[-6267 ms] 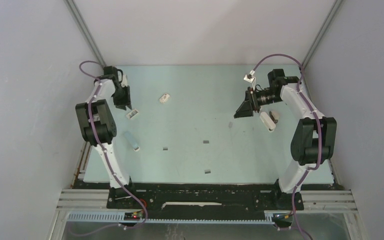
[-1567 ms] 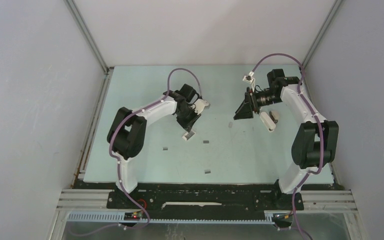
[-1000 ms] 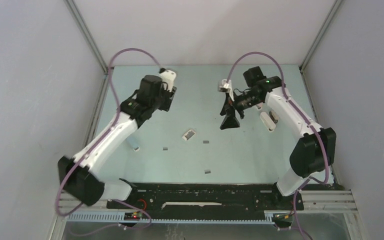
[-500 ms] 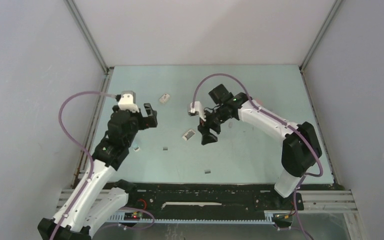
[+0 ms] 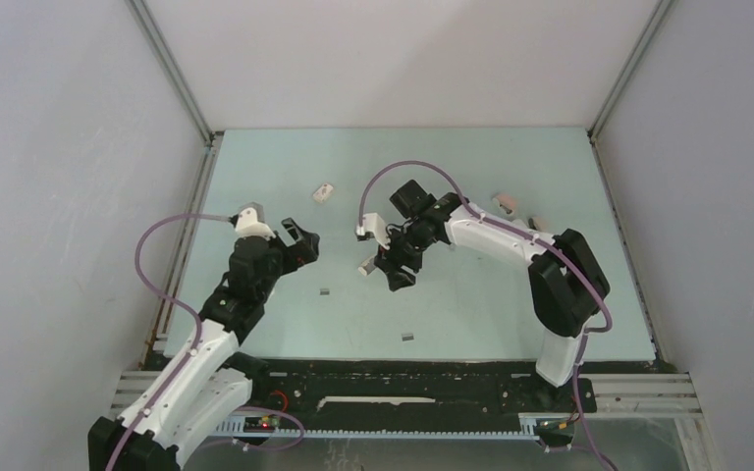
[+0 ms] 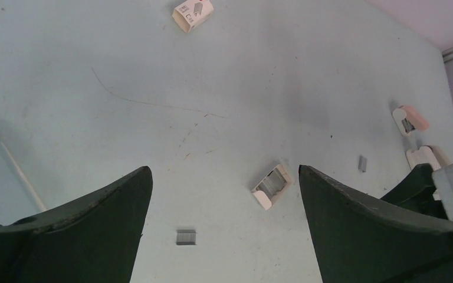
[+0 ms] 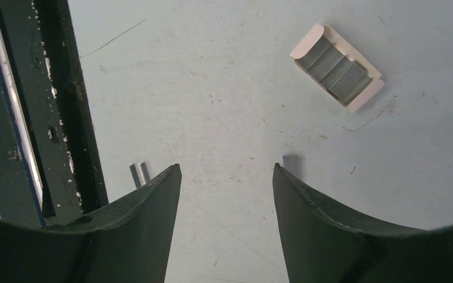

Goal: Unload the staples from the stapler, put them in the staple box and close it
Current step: Pick up the staple from the center of the board.

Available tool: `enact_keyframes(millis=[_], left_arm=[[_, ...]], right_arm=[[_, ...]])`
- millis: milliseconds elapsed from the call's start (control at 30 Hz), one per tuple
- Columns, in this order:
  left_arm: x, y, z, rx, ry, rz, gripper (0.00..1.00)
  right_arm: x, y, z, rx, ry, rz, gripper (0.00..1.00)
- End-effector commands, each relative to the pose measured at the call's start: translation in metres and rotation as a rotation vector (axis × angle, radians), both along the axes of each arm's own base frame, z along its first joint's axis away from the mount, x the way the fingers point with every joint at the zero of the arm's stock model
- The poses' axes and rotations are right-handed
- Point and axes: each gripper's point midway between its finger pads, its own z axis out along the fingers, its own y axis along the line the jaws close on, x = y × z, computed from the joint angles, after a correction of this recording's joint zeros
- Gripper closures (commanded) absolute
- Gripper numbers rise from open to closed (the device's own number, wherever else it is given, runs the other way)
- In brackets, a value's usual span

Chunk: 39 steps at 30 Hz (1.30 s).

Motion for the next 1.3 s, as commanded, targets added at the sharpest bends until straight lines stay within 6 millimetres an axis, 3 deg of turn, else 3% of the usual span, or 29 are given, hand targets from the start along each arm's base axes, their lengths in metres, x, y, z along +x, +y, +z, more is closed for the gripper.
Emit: enact_keyframes(millis=[0, 233, 400, 600, 800, 1267], left_arm=[[0.012, -0.005, 0.005, -0.085, -0.02, 0.027, 0.0], [0.015, -0.002, -0.006, -0.084, 0.017, 0.05, 0.0], [0.016, 0.002, -0.01, -0.082, 0.029, 0.064, 0.0], [0.015, 0.009, -0.014, -0.081, 0.035, 0.085, 0.0], [0.016, 0.012, -0.019, -0.082, 0.045, 0.099, 0.0], [0.015, 0.015, -0.024, -0.084, 0.058, 0.105, 0.0]], right_arm=[[0.005, 0.004, -0.009, -0.023, -0.015, -0.018, 0.33], [0.016, 0.008, -0.023, -0.098, 0.012, -0.022, 0.42], [0.029, 0.015, -0.027, -0.153, -0.008, -0.026, 0.43], [0.04, -0.001, -0.041, -0.295, -0.055, -0.037, 0.43], [0.038, -0.013, -0.048, -0.366, -0.06, -0.032, 0.43], [0.038, -0.014, -0.063, -0.427, -0.018, -0.042, 0.47]])
